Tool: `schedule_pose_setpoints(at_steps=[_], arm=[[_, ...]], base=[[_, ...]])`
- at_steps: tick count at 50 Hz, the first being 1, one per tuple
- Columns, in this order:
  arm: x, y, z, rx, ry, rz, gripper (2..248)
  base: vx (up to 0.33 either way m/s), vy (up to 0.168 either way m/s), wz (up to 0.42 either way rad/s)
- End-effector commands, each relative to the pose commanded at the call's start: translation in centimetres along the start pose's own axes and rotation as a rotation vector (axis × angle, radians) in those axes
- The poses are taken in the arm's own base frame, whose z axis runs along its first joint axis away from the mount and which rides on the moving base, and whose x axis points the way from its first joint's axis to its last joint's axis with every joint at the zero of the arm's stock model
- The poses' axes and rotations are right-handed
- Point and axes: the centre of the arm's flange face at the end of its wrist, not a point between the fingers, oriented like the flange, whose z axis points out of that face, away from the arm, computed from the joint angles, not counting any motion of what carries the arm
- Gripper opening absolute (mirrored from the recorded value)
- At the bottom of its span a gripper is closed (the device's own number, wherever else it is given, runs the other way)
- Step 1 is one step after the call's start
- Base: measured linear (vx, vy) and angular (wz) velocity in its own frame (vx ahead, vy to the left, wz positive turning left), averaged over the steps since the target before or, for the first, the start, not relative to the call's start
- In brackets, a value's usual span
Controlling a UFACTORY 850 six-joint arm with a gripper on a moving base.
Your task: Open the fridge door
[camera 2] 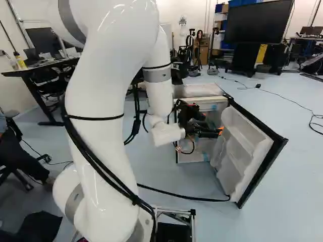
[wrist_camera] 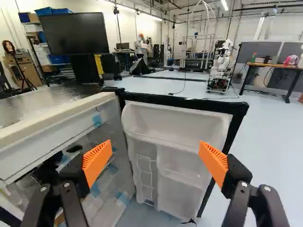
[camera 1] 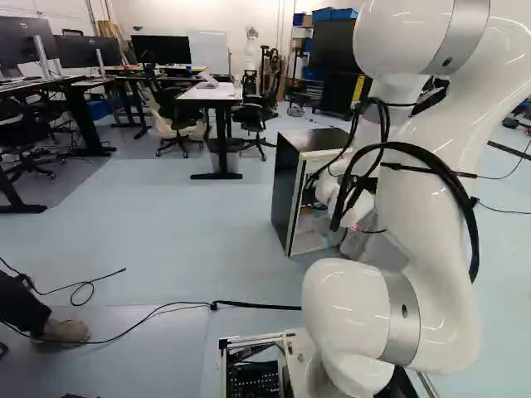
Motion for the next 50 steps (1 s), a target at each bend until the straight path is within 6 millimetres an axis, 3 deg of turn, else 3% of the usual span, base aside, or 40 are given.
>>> schedule_pose_setpoints(at_steps=[26, 50], arm=[[1.4, -2.0, -3.0, 0.151, -0.039, -0.008, 247], [3.0, -4.3, -8.3, 0.388, -0.097, -0.045, 247]], base=[[0.000, 0.000, 0.000], [0.000, 0.000, 0.000]])
